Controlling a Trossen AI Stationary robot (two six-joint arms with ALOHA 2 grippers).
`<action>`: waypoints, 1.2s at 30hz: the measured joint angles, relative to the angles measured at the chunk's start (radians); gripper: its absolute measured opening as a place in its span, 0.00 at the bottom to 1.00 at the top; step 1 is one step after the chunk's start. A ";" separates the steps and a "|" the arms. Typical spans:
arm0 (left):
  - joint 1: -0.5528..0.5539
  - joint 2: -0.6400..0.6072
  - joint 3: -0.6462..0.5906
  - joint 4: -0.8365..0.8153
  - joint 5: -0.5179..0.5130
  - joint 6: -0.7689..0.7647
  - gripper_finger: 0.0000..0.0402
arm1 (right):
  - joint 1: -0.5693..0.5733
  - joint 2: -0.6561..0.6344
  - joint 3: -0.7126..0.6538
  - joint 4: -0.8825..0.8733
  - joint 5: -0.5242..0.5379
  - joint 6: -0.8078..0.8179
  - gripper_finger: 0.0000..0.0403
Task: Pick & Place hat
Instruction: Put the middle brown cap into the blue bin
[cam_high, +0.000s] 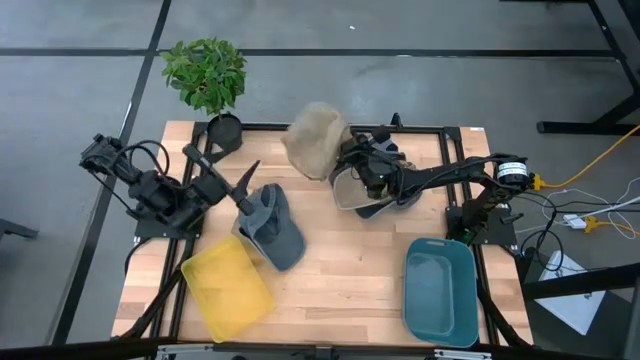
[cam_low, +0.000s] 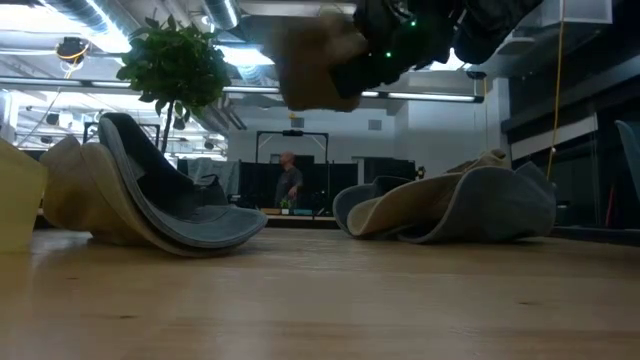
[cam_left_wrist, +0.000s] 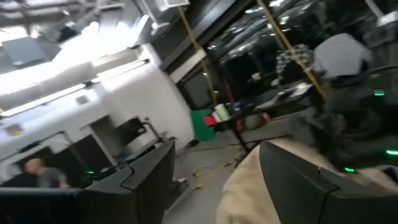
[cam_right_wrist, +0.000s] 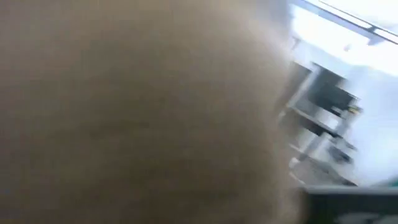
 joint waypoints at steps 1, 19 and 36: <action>-0.017 0.001 0.000 -0.002 -0.003 -0.001 0.57 | -0.002 0.000 0.000 0.005 0.006 -0.004 0.04; 0.007 0.024 -0.001 -0.326 -0.063 -0.262 0.57 | 0.035 -0.003 0.003 0.030 -0.355 -0.160 0.05; 0.153 0.238 -0.002 -0.394 0.143 -0.301 0.57 | 0.039 -0.003 0.003 0.026 -0.362 -0.157 0.05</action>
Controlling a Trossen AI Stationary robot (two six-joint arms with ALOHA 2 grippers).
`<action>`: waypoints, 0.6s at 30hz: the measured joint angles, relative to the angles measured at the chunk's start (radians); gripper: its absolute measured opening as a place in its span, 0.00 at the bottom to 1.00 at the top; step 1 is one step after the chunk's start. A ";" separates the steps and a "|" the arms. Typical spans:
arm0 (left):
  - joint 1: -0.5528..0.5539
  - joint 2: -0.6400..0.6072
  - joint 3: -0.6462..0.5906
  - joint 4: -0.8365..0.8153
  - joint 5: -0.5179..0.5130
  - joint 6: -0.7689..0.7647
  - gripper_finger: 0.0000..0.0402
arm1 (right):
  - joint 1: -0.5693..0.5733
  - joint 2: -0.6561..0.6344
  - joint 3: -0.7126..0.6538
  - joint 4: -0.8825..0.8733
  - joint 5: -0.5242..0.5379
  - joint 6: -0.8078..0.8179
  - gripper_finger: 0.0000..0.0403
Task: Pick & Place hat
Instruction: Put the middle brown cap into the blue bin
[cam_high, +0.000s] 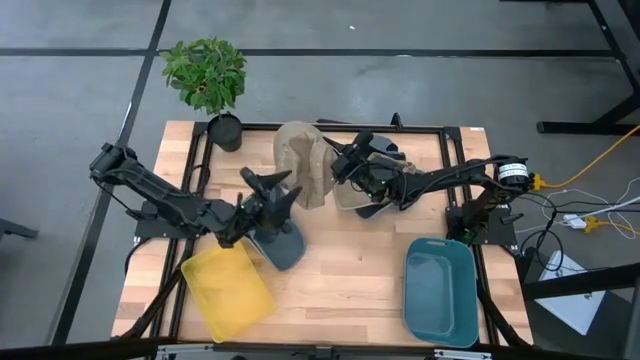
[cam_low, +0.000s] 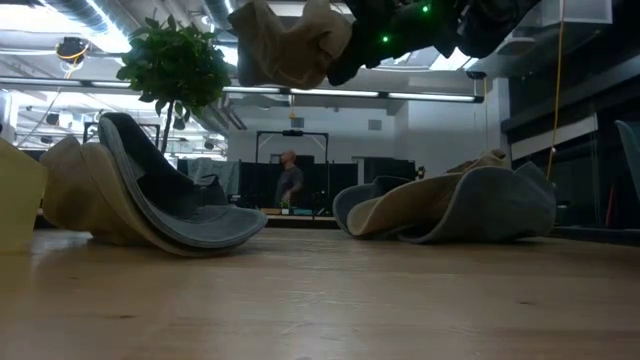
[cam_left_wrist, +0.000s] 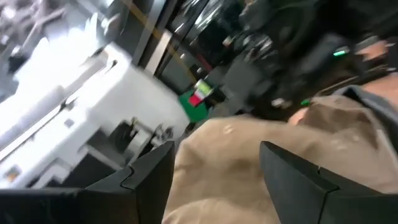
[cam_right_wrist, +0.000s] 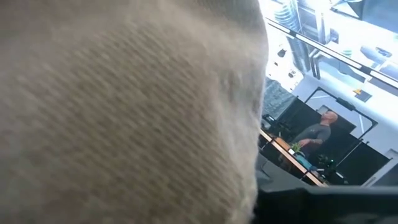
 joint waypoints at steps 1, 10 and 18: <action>0.002 0.002 0.000 -0.001 0.034 -0.001 0.57 | 0.000 0.000 0.000 0.000 0.000 0.000 0.05; 0.026 -0.064 0.000 -0.073 0.488 -0.204 0.57 | 0.000 0.000 0.000 -0.007 -0.001 0.004 0.05; 0.210 -0.174 0.000 -0.418 0.963 -0.639 0.57 | 0.014 0.000 0.000 -0.015 -0.002 0.004 0.05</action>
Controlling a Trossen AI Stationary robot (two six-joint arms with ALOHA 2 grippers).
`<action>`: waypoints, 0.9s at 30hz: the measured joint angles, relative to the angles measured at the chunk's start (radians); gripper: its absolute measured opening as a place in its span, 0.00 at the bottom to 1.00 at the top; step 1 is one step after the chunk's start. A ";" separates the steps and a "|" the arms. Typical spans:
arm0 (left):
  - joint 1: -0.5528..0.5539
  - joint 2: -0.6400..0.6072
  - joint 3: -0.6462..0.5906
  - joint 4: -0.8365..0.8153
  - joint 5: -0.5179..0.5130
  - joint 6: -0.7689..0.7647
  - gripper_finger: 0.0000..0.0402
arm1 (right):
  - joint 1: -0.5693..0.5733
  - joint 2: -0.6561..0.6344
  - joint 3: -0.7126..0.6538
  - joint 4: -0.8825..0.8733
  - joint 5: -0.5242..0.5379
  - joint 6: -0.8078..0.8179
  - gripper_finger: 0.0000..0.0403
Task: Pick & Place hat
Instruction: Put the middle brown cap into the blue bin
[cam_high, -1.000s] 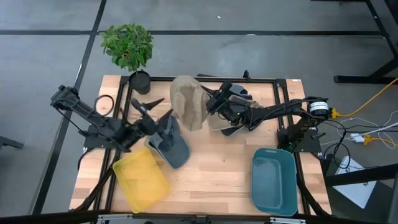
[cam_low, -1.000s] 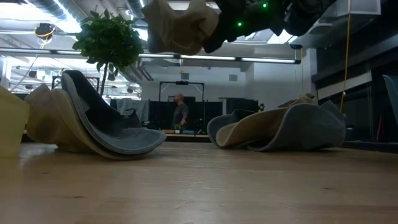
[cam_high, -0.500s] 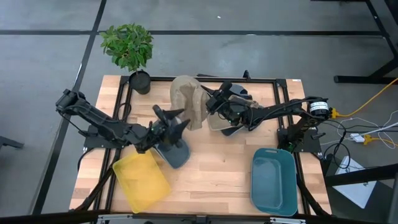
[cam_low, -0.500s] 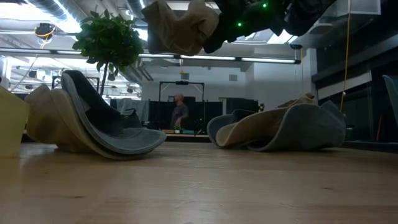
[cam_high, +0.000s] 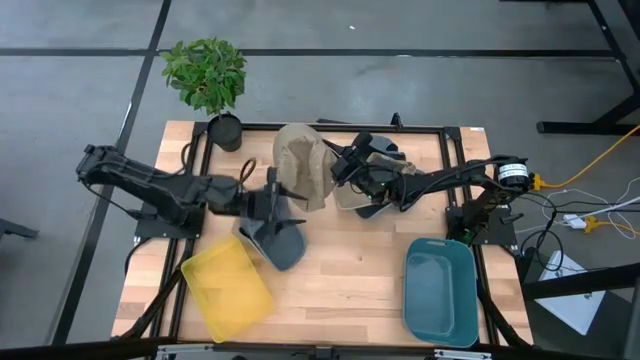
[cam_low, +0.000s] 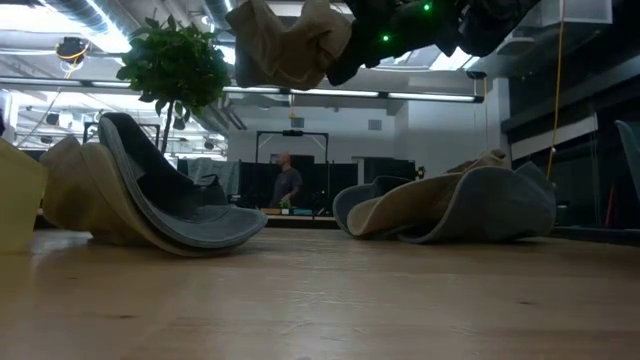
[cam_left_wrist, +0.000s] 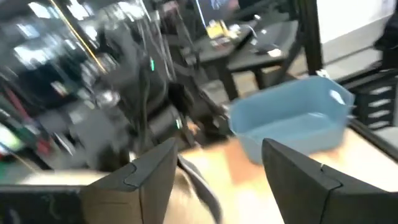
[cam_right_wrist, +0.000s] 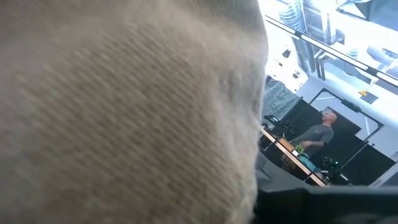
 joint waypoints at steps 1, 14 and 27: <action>0.023 -0.011 0.000 -0.039 0.053 -0.035 0.57 | 0.001 0.000 0.000 0.000 0.000 0.000 0.05; 0.127 -0.011 0.247 -0.652 -0.085 -0.206 0.57 | 0.008 0.000 0.000 -0.005 0.001 0.000 0.05; 0.117 0.215 0.416 -0.703 -0.315 -0.106 0.57 | 0.008 0.001 0.000 -0.020 0.003 0.052 0.05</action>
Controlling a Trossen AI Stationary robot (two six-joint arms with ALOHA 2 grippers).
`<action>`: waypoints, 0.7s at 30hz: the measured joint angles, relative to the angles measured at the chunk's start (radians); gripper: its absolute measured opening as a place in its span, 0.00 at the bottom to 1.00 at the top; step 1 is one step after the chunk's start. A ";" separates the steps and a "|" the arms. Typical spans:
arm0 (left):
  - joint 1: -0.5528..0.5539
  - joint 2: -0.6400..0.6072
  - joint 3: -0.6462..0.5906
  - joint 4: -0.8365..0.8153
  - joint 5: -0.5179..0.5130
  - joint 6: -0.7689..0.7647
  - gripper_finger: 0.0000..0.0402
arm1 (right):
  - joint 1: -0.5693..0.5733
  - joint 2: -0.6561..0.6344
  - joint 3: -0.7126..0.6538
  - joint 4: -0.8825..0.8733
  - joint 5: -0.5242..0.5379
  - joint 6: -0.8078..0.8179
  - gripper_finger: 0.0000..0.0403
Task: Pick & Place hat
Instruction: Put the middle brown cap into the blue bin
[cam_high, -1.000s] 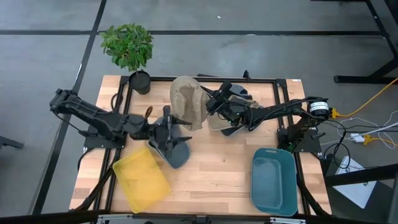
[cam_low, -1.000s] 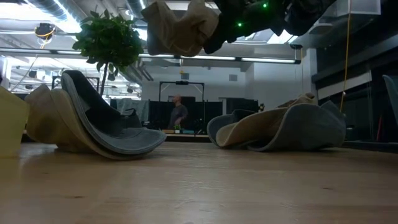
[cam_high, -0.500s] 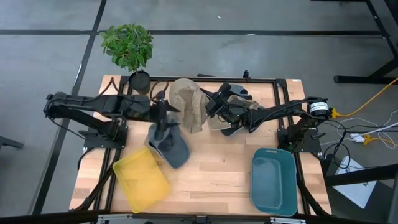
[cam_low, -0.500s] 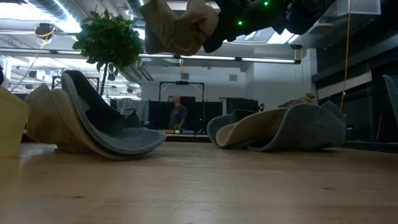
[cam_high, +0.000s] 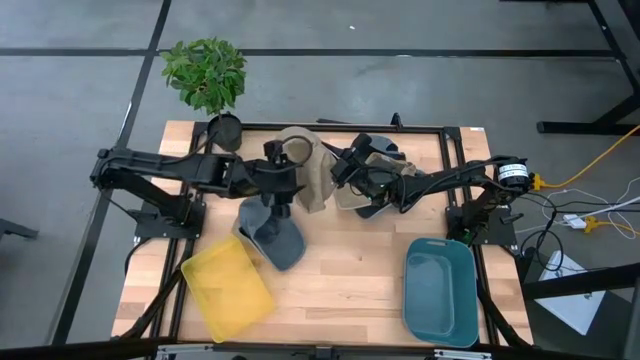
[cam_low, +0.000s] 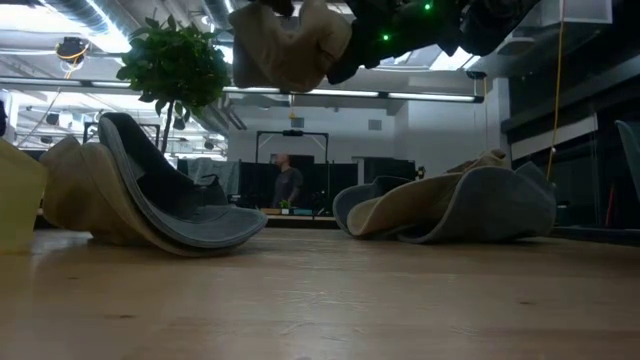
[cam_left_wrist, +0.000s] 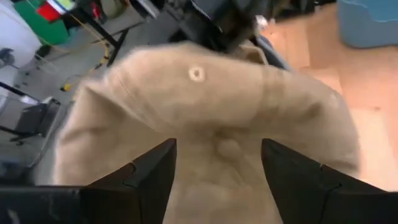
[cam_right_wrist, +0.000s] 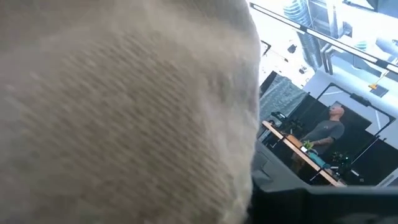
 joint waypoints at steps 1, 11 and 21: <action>0.000 0.010 0.013 0.000 0.003 0.007 0.57 | 0.000 0.000 0.000 0.001 0.003 0.002 0.05; 0.011 0.101 0.045 -0.078 0.011 0.009 0.57 | 0.000 0.000 0.000 0.029 0.007 0.077 0.05; 0.011 0.105 0.045 -0.085 -0.060 0.036 0.57 | 0.012 0.000 0.033 0.045 -0.056 0.119 0.05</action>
